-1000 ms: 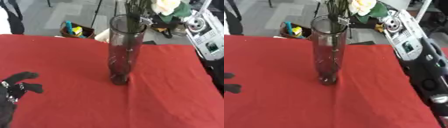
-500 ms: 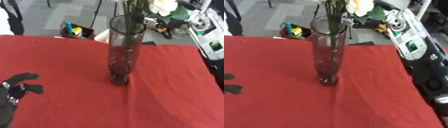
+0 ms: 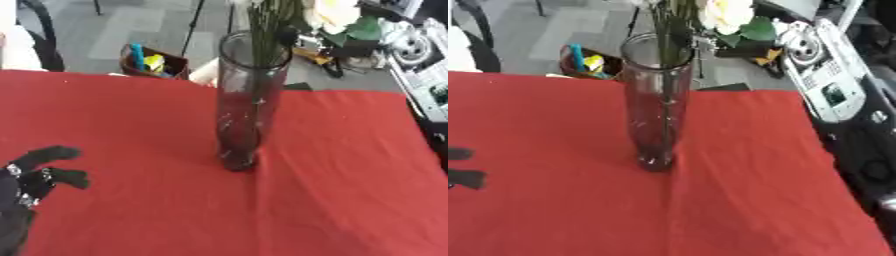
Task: Arrange flowers into the vase.
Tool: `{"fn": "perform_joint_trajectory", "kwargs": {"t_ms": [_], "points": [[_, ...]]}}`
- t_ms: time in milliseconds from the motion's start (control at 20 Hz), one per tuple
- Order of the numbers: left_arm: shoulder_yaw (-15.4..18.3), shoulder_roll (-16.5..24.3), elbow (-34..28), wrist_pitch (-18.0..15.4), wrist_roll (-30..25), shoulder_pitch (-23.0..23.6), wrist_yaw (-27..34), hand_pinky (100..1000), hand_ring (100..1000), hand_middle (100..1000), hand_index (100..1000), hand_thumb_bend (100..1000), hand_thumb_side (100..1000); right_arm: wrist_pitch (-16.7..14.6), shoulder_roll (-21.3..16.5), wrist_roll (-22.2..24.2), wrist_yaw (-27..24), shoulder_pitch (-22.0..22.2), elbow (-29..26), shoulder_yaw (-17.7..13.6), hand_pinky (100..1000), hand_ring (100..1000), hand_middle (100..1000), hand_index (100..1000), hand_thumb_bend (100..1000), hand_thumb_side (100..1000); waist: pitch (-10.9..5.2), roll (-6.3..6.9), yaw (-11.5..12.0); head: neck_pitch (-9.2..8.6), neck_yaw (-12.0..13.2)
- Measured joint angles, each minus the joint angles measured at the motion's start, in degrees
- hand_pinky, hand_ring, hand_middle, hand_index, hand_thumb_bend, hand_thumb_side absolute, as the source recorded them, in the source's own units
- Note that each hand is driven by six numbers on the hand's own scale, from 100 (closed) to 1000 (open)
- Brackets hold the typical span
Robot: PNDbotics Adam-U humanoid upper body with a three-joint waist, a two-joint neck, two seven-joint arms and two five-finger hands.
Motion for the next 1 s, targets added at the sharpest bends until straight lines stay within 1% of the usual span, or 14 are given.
{"fn": "perform_joint_trajectory", "kwargs": {"t_ms": [300, 500, 550, 600, 800, 1000], "points": [[0.0, 0.0, 0.0, 0.0, 0.0, 0.0, 0.0, 750, 609, 756, 854, 102, 1000, 0.3, -0.7, -0.2, 0.0, 1.0, -0.2, -0.4, 781, 958, 776, 984, 512, 1000, 0.0, 0.12, -0.1, 0.0, 0.1], [0.0, 0.0, 0.0, 0.0, 0.0, 0.0, 0.0, 750, 609, 756, 854, 101, 1000, 0.7, -0.7, -0.2, 0.2, 1.0, 0.1, -0.6, 780, 959, 775, 984, 517, 1000, 0.0, 0.33, -0.1, 0.01, 0.1], [0.0, 0.0, 0.0, 0.0, 0.0, 0.0, 0.0, 750, 609, 756, 854, 101, 1000, 0.7, -0.6, -0.2, 0.5, 1.0, 0.4, -0.7, 780, 959, 775, 985, 500, 1000, 0.0, 0.44, -0.1, 0.02, 0.1], [0.0, 0.0, 0.0, 0.0, 0.0, 0.0, 0.0, 750, 609, 756, 854, 101, 1000, 0.7, -0.5, -0.3, 0.6, 1.0, 0.6, -0.7, 780, 959, 775, 984, 515, 1000, 0.0, 0.5, -0.1, 0.02, 0.1], [0.0, 0.0, 0.0, -0.1, -0.1, 0.0, 0.0, 749, 609, 757, 855, 102, 1000, 0.8, -0.5, -0.6, 1.2, 1.0, 1.2, -1.1, 780, 960, 775, 984, 514, 1000, -0.01, 0.61, -0.3, 0.05, 0.2], [0.0, 0.0, 0.0, -0.2, 0.0, 0.0, 0.0, 750, 610, 758, 855, 102, 1000, 0.9, -0.5, -1.0, 1.4, 1.9, 1.5, -1.5, 779, 960, 774, 984, 515, 1000, -0.01, 0.83, -0.4, 0.11, 0.2]]}}
